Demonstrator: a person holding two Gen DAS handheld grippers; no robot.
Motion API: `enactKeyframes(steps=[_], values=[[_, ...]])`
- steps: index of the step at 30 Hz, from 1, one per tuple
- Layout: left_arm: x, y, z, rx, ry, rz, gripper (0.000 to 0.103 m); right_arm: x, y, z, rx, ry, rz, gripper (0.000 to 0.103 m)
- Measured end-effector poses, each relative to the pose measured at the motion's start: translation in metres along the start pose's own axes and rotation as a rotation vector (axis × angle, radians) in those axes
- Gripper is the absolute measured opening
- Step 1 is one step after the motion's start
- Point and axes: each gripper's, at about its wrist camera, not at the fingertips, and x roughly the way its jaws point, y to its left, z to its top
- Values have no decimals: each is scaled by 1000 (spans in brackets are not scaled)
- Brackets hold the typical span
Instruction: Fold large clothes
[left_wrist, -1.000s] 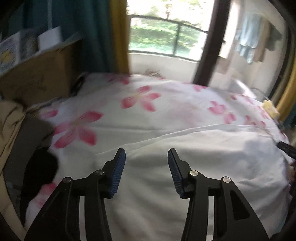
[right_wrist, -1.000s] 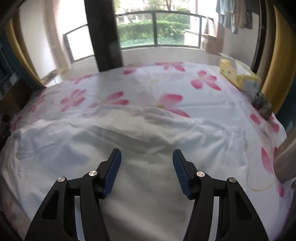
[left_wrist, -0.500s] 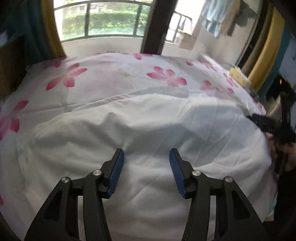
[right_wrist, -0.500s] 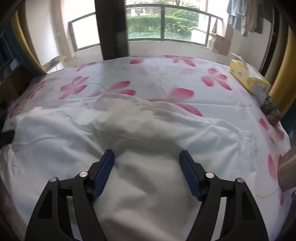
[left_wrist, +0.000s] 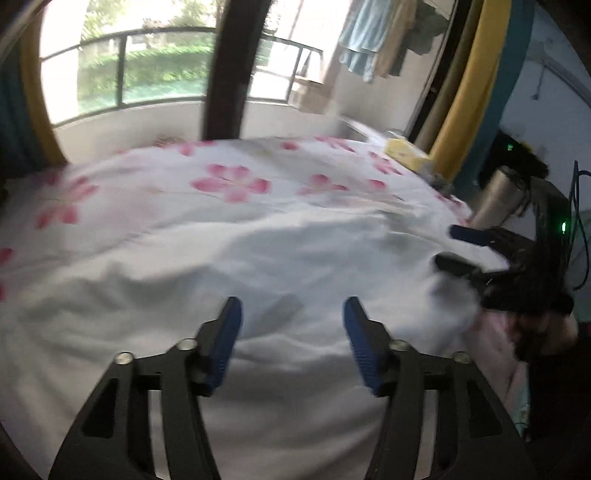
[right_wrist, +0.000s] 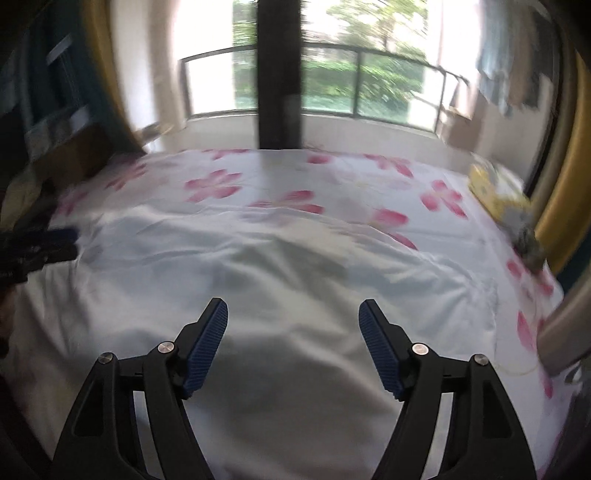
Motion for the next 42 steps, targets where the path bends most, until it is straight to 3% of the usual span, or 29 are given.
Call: enactKeyframes(steps=[2,5,9,12,19,25,31,37,42], values=[[9,-11,-6,16,17,-6,69,2,16,-4,-62,7,8,74],[31,-23,-21,46,106,-24,70,8,29,-13,-100,35,-7,74],[30,-35,-29,97,81,44,70,14,29,-32,-135,80,-55,84],[30,-36,-33,103,66,66,70,9,19,-40,-75,86,-38,86],[32,-47,-33,141,80,140,70,-8,7,-52,-23,76,-84,87],[18,-42,-37,77,93,125,70,-38,-31,-75,147,51,-116,87],[1,-42,-33,62,47,135,70,-65,-72,-102,343,43,-105,87],[-9,-39,-16,61,-20,153,70,-69,-84,-121,454,73,-68,87],[0,-32,-10,54,-13,161,70,-65,-84,-119,498,60,-26,91]])
